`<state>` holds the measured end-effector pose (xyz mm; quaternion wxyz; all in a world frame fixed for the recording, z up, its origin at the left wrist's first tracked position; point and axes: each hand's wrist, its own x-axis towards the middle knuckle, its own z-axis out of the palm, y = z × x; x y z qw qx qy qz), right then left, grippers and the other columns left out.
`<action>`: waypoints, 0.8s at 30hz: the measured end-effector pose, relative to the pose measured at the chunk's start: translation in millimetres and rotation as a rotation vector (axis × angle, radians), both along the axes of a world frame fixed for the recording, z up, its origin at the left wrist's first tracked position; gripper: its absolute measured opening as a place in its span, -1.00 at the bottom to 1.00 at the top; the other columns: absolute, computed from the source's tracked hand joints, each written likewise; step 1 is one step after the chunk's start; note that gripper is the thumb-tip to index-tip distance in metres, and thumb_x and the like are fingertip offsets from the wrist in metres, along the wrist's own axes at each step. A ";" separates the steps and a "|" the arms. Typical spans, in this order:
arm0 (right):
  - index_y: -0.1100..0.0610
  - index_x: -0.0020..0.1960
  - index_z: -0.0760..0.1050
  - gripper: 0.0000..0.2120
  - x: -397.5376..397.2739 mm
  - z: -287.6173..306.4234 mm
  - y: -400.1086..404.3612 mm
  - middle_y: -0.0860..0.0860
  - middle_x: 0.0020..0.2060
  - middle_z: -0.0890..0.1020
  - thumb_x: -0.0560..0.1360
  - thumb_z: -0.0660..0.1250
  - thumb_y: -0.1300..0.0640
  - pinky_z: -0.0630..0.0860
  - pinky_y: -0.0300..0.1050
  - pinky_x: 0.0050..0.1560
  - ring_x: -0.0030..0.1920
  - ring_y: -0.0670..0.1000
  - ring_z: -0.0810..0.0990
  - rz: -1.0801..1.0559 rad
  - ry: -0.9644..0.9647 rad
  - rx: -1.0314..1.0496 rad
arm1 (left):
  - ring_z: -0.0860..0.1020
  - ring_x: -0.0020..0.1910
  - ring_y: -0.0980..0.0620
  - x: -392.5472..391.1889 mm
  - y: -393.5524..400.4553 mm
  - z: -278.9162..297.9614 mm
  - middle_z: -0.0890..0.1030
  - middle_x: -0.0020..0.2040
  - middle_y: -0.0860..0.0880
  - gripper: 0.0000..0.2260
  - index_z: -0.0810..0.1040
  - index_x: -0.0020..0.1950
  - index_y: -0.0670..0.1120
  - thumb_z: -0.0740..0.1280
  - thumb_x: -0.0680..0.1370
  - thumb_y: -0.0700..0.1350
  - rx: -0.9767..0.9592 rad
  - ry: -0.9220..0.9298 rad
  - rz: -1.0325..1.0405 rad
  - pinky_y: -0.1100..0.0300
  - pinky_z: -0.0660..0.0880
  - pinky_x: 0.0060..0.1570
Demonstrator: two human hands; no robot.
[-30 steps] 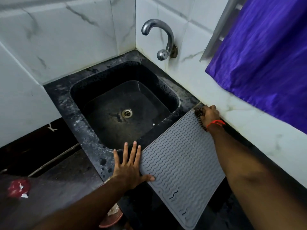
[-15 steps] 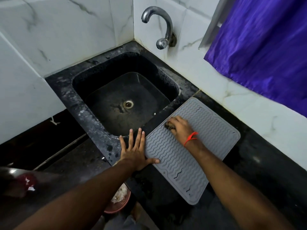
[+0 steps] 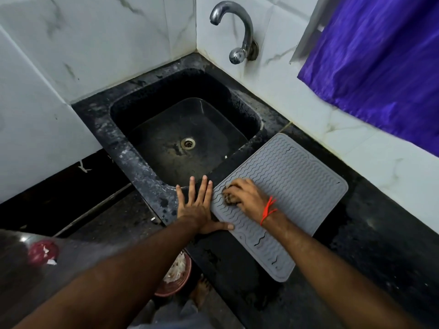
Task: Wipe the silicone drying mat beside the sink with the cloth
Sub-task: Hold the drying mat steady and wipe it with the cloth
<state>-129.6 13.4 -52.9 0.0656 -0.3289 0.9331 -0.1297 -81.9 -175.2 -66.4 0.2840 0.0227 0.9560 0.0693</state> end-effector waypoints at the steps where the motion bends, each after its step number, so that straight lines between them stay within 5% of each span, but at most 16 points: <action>1: 0.03 0.22 0.52 -0.49 -13.8 0.8 10.4 0.03 0.17 0.53 0.30 0.47 0.30 0.52 -0.01 0.14 0.12 0.10 0.48 -0.040 0.024 0.000 | -0.66 0.36 -0.19 0.7 -0.8 -0.8 -0.59 0.47 -0.01 0.37 -0.51 0.51 -0.04 -0.10 0.00 0.76 0.009 0.003 0.001 -0.44 -0.47 0.29; 6: 0.16 0.20 0.56 -0.57 -89.0 11.1 80.5 0.19 0.16 0.54 0.35 0.40 0.38 0.34 -0.07 0.26 0.18 0.24 0.46 -0.448 0.012 0.014 | -0.64 0.38 -0.19 3.0 -2.5 -2.1 -0.57 0.48 -0.02 0.36 -0.49 0.52 -0.03 -0.08 0.01 0.77 0.018 0.020 0.006 -0.44 -0.46 0.30; 10: 0.20 0.31 0.45 -0.54 -118.6 18.2 119.3 0.29 0.21 0.46 0.42 0.36 0.30 0.41 0.13 0.26 0.17 0.34 0.41 -0.739 0.089 0.042 | -0.66 0.36 -0.19 1.9 -1.5 -1.2 -0.59 0.47 -0.03 0.38 -0.49 0.52 -0.05 -0.08 0.00 0.77 0.011 0.016 0.006 -0.44 -0.48 0.28; 15: 0.12 0.33 0.47 -0.55 -92.1 0.6 87.7 0.15 0.27 0.50 0.44 0.40 0.19 0.34 0.08 0.36 0.25 0.23 0.43 -0.579 0.024 0.045 | -0.68 0.34 -0.19 -2.2 0.6 1.5 -0.61 0.45 -0.02 0.40 -0.52 0.49 -0.07 -0.08 -0.03 0.77 -0.009 -0.007 -0.010 -0.46 -0.46 0.27; 19: 0.08 0.29 0.49 -0.57 -58.4 -13.7 50.7 0.10 0.22 0.52 0.44 0.40 0.23 0.38 0.07 0.31 0.20 0.19 0.44 -0.629 0.014 -0.085 | -0.67 0.35 -0.19 -3.4 0.5 2.8 -0.61 0.46 -0.02 0.39 -0.52 0.49 -0.07 -0.06 -0.01 0.76 -0.018 -0.014 -0.019 -0.46 -0.42 0.30; 24: 0.03 0.22 0.51 -0.57 -2.0 -17.6 20.9 0.01 0.14 0.53 0.37 0.45 0.18 0.46 0.01 0.23 0.15 0.11 0.45 -0.417 0.046 -0.084 | -0.65 0.37 -0.19 -3.5 -0.2 1.5 -0.59 0.47 -0.03 0.39 -0.51 0.50 -0.08 -0.08 -0.01 0.77 -0.028 -0.003 -0.036 -0.46 -0.40 0.31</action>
